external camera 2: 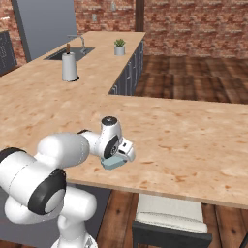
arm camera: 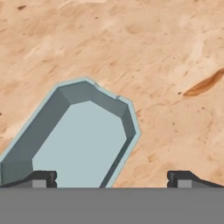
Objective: Pick the cup and tupperware and place them in the sink. Then turn on the water.
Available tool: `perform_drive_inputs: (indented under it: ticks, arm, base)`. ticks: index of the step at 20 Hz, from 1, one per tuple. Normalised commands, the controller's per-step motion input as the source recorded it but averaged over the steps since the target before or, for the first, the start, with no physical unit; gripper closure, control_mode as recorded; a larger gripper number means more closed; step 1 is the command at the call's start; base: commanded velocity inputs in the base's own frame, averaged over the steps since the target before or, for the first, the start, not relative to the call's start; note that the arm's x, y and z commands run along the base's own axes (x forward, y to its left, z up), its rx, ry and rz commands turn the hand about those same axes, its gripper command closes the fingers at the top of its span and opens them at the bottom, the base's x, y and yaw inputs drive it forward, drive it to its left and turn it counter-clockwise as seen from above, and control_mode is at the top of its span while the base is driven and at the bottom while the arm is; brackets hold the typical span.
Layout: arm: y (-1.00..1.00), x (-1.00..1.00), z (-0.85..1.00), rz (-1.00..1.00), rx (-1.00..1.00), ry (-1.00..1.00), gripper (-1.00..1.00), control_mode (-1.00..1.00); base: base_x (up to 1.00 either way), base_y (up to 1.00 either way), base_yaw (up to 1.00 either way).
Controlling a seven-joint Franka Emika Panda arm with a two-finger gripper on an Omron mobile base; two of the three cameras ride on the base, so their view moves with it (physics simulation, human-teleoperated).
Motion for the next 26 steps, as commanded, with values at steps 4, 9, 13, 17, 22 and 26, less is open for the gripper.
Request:
perform_drive_inputs:
  ticks: [4,9,13,17,22,26]
  arm:
    - [-0.06,0.0,-0.13,0.0,0.0,0.0,-1.0,-1.0]
    - [-0.05,0.0,-0.16,0.0,0.0,0.0,-1.0,-1.0]
    - [-0.01,0.0,-0.18,0.0,0.0,0.0,-1.0,-1.0]
    - [0.0,0.01,-0.16,0.0,0.0,0.0,-1.0,-1.0]
    - [0.0,0.08,-0.14,0.0,0.0,0.0,-1.0,-1.0]
    - [0.0,0.09,-0.14,0.0,0.0,0.0,-1.0,-1.0]
  base:
    - [0.0,0.0,0.0]
    - [0.0,0.0,0.0]
    - [0.0,0.0,0.0]
    - [0.0,0.0,0.0]
    - [0.0,0.0,0.0]
    - [0.0,0.0,0.0]
